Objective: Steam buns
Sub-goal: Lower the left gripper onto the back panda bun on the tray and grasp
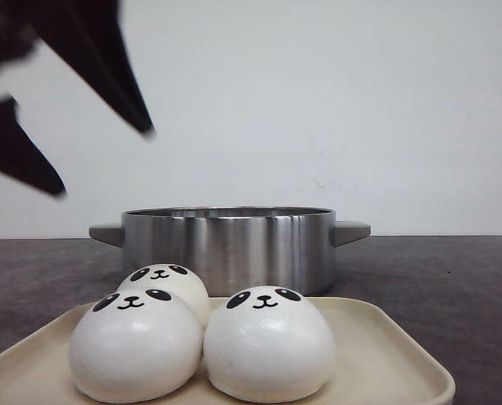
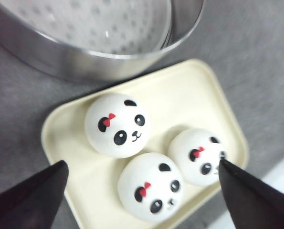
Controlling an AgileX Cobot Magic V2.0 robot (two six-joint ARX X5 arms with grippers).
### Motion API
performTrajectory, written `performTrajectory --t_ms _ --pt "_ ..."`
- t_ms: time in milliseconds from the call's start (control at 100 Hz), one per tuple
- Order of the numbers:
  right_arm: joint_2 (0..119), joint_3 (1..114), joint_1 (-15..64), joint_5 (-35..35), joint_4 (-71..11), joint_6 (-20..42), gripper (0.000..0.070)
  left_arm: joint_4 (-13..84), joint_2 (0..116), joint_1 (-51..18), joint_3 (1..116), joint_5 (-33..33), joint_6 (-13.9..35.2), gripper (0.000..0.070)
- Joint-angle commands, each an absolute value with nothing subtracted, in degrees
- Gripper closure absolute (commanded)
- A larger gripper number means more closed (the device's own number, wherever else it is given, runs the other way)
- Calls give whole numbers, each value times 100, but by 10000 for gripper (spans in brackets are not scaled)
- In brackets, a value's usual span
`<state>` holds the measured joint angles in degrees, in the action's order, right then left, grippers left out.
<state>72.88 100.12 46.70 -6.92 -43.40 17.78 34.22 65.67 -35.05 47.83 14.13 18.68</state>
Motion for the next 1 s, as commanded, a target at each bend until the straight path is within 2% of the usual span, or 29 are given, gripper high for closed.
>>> performTrajectory --t_ms 0,300,490,640,750,790,830,880,890,990 --pt "7229 10095 4805 -847 -4370 1717 697 3249 6869 -3629 4875 1247 1905 110" --pt "6919 10095 4842 -1275 -4906 1798 697 2318 8141 -3909 4886 1138 1957 111" --pt "6919 10095 4842 -1358 -5113 1881 697 2178 8659 -3979 4906 1138 2064 128" --pt "6919 10095 4842 -1358 -5111 1892 697 2139 8814 -3979 4906 1131 2064 271" --pt "6919 10095 4842 -1358 -5118 1892 697 2082 8816 -3979 4906 908 2064 286" --pt "6919 10095 4842 -1358 -5116 1890 697 2099 8816 -3979 4906 797 2060 357" --pt "6919 10095 4842 -1361 -5120 1890 697 2134 8816 -3979 4906 694 2058 487" --pt "6919 10095 4842 -1358 -5122 1890 697 2167 8816 -3979 4904 611 2014 685" --pt "6919 10095 4842 -1361 -5122 1890 697 2169 8816 -3979 4906 600 2005 700" --pt "6919 10095 4842 -1365 -5129 1887 697 2128 8816 -3977 4906 548 1997 691"
